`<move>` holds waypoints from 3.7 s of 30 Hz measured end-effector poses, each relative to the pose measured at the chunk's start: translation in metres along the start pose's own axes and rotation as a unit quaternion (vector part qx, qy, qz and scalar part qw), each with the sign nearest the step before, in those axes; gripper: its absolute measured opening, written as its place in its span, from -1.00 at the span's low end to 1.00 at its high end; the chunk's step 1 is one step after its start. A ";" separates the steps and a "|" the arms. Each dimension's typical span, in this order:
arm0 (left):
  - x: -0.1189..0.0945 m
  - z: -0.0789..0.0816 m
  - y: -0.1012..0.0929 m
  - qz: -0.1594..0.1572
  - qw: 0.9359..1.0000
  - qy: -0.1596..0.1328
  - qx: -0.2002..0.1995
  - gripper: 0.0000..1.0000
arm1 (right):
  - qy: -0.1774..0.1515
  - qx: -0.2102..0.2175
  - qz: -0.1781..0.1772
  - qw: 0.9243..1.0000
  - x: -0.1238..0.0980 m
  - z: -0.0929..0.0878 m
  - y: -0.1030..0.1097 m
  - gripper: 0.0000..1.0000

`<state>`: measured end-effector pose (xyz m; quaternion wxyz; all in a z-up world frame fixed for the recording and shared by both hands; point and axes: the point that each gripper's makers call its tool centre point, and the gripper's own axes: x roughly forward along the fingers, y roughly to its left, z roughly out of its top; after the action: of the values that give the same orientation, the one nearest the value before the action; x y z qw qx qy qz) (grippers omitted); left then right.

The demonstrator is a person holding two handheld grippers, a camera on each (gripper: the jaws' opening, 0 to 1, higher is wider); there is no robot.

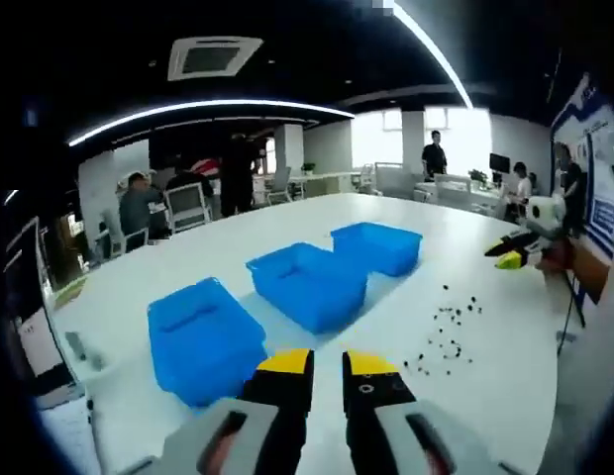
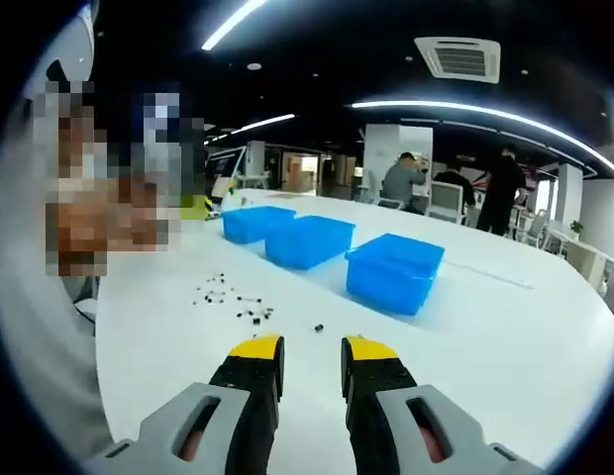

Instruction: Pick up the resistors one by one and place each resistor into its matching bin, sorting the parts by color and model until every resistor is separated into the correct bin for its type

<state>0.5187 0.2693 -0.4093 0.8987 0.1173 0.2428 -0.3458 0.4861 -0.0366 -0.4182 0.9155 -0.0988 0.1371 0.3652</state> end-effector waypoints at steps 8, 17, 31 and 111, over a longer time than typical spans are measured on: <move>-0.002 -0.039 -0.072 -0.084 0.993 0.081 -0.009 -0.70 | 0.007 0.003 0.009 1.000 0.002 -0.008 0.008 -0.50; -0.003 -0.069 -0.087 -0.091 0.987 0.134 -0.007 -0.71 | 0.010 0.008 0.001 1.000 -0.004 -0.013 0.007 -0.50; -0.002 -0.080 -0.078 -0.072 0.986 0.146 -0.017 -0.85 | 0.009 0.009 0.002 1.000 -0.006 -0.016 0.005 -0.50; 0.025 0.054 0.089 0.154 0.976 -0.143 -0.057 -0.67 | 0.010 0.005 -0.009 1.000 -0.018 -0.014 0.010 -0.50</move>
<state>0.6145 0.3001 -0.3720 0.9717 0.0516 0.1105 -0.2024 0.4640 -0.0444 -0.4261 0.9178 -0.0993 0.1466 0.3553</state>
